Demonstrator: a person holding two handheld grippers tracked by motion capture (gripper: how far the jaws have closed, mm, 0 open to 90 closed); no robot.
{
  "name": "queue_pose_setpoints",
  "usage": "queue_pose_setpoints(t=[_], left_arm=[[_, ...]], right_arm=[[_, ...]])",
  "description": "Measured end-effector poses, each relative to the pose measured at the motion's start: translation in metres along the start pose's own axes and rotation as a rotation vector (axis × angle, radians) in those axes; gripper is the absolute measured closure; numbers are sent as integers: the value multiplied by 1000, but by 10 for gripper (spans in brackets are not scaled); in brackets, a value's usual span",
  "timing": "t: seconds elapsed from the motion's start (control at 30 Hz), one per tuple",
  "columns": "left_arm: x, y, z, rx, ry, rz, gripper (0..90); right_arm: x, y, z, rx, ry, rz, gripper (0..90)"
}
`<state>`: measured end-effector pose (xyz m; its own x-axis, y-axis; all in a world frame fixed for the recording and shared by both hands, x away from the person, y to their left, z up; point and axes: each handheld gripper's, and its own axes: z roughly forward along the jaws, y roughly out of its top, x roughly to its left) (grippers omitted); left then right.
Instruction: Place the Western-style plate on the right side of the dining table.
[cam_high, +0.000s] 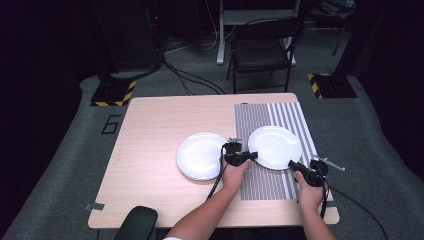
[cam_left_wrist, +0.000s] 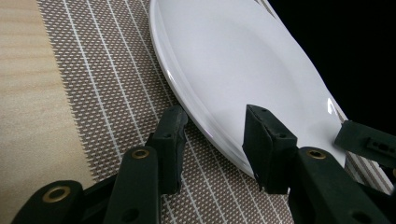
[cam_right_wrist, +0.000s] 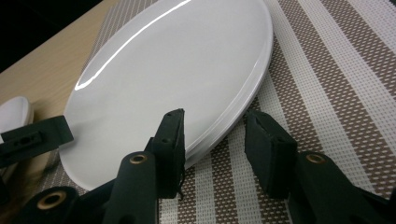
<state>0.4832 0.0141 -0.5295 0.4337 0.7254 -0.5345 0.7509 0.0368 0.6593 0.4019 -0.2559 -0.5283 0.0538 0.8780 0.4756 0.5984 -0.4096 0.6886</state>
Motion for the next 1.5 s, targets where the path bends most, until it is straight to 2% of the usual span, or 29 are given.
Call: queue_pose_setpoints(t=[0.1, 0.23, 0.3, 0.33, 0.57, 0.63, 0.67, 0.9, 1.03, 1.17, 1.3, 1.33, 1.43, 1.5], left_arm=[[0, 0, -1, 2, 6, 4, 571], [-1, 0, -6, -21, 5, 17, 552], [1, 1, -8, -23, -1, 7, 546], [0, 1, -9, -25, -4, -11, 542], [5, 4, -15, -38, -2, -2, 514], [6, 5, -18, -49, -5, -13, 507], [7, 6, -20, -51, -5, -1, 505], [12, 12, -33, -70, -16, 1, 504], [18, 14, -38, -84, -3, -5, 496], [23, 15, -45, -85, 9, -5, 495], [26, 15, -50, -93, 22, -6, 492], [27, 16, -52, -92, 27, 6, 492], [30, 18, -57, -102, 29, 3, 489], [32, 19, -60, -104, 34, 12, 488]], right_arm=[[0, 1, -3, -4, -1, 0, 573], [0, 1, -4, 1, -12, 11, 568], [0, 1, -6, 3, -6, 3, 567], [0, 2, -7, 5, -1, 14, 567], [5, 7, -15, -29, -15, -36, 558], [7, 7, -15, -27, -6, -32, 553], [8, 8, -15, -29, 2, -40, 553], [20, 10, -16, -38, 17, -97, 544], [30, 8, -12, -29, 45, -135, 542], [37, 5, -9, -16, 65, -151, 540], [40, 6, -8, -22, 76, -154, 537], [41, 6, -8, -26, 84, -152, 537], [41, 6, -7, -22, 98, -130, 537], [41, 6, -7, -26, 95, -145, 537]])
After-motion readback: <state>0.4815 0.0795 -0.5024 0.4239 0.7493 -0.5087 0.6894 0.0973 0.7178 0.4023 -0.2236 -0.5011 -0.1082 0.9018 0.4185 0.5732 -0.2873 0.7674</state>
